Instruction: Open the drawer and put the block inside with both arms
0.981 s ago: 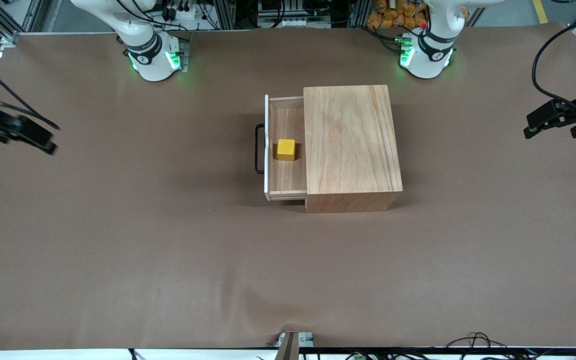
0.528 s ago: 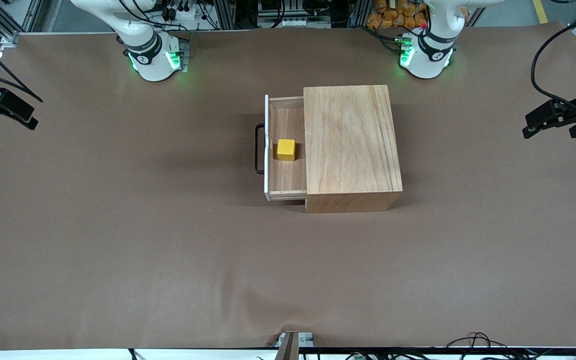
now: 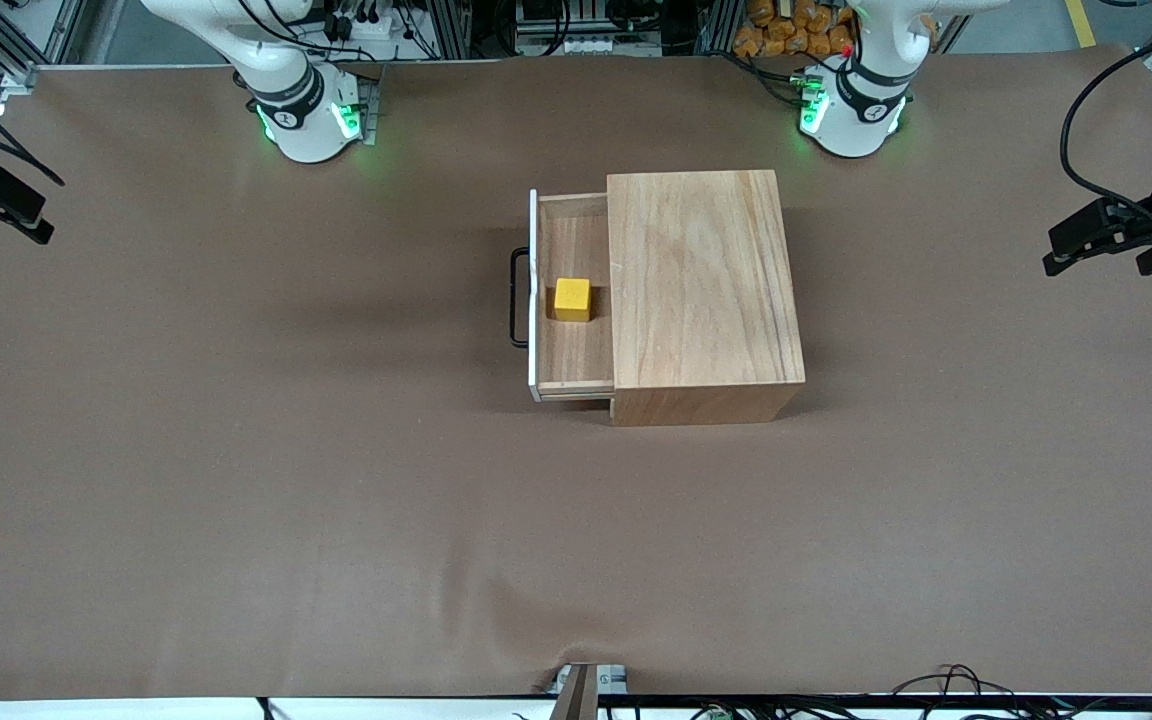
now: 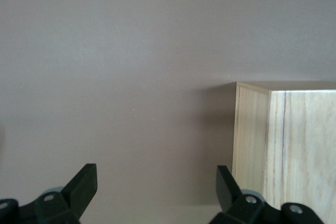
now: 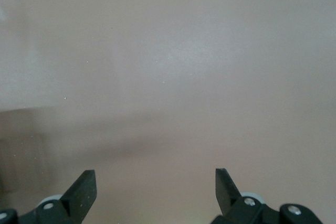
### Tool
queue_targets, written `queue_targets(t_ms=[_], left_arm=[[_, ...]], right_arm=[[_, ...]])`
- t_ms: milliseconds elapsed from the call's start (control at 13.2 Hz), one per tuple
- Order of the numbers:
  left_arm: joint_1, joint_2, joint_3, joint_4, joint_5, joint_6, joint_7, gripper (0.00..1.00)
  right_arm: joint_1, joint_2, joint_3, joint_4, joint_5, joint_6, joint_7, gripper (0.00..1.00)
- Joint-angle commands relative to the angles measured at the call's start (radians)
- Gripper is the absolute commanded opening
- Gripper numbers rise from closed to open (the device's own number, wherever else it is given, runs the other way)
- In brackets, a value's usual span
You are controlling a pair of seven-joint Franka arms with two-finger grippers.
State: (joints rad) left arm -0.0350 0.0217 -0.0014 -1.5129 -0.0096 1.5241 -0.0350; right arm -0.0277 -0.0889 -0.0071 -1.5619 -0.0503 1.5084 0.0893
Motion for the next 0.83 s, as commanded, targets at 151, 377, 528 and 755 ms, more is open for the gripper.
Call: queue_targets(t_ms=[151, 377, 528, 755], left_arm=[[0.007, -0.029, -0.031, -0.024, 0.023, -0.021, 0.000, 1.00], [0.009, -0.036, -0.045, -0.026, 0.023, -0.025, -0.037, 1.00], [0.013, -0.031, -0.045, -0.013, 0.023, -0.025, -0.022, 1.00], [0.013, -0.029, -0.040, -0.004, 0.023, -0.025, -0.037, 1.00]], right_arm=[[0.005, -0.015, -0.008, -0.004, 0.026, 0.003, -0.020, 1.00], [0.006, -0.015, -0.014, -0.004, 0.075, 0.006, -0.022, 1.00], [0.009, -0.015, -0.017, -0.004, 0.092, 0.006, -0.025, 1.00], [0.009, -0.015, -0.017, -0.004, 0.092, 0.003, -0.052, 1.00]])
